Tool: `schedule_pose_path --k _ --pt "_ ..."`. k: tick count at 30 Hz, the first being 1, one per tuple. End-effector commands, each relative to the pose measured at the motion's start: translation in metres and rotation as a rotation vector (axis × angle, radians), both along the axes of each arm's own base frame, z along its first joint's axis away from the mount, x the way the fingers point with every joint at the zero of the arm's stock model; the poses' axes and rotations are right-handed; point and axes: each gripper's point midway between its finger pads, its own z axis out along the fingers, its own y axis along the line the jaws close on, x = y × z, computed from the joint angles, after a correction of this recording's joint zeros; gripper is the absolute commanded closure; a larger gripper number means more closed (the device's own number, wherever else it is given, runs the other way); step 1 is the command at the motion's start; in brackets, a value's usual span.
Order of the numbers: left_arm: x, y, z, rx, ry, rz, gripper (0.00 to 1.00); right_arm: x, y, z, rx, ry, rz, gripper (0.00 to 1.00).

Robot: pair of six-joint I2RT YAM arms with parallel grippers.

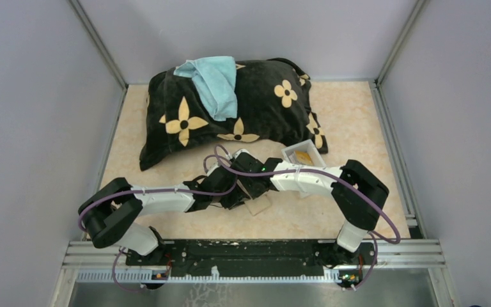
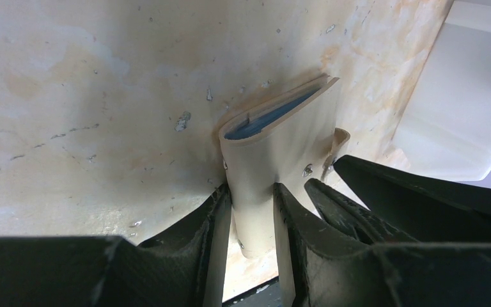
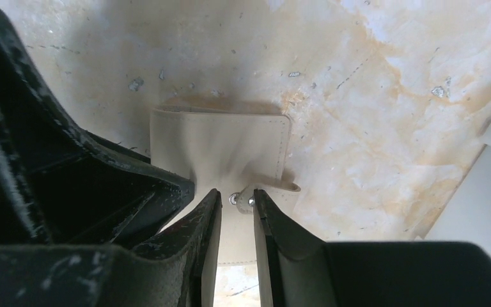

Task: Put the credit cards into the card holder
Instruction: Close the card holder at the center of the board.

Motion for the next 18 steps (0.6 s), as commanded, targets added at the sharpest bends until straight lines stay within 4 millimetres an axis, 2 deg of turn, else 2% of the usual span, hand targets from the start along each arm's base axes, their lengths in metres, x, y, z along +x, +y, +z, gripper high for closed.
schedule_pose_path --k 1,7,18 --pt "-0.021 0.041 -0.043 0.185 0.084 0.002 0.62 0.013 0.019 0.031 0.056 -0.076 0.007 0.74" --pt "-0.020 0.041 -0.042 0.185 0.081 0.003 0.62 0.015 0.019 0.030 0.034 -0.077 0.013 0.74" --pt "-0.021 0.043 -0.044 0.187 0.086 0.003 0.62 0.017 0.000 0.030 -0.043 -0.101 -0.009 0.73"
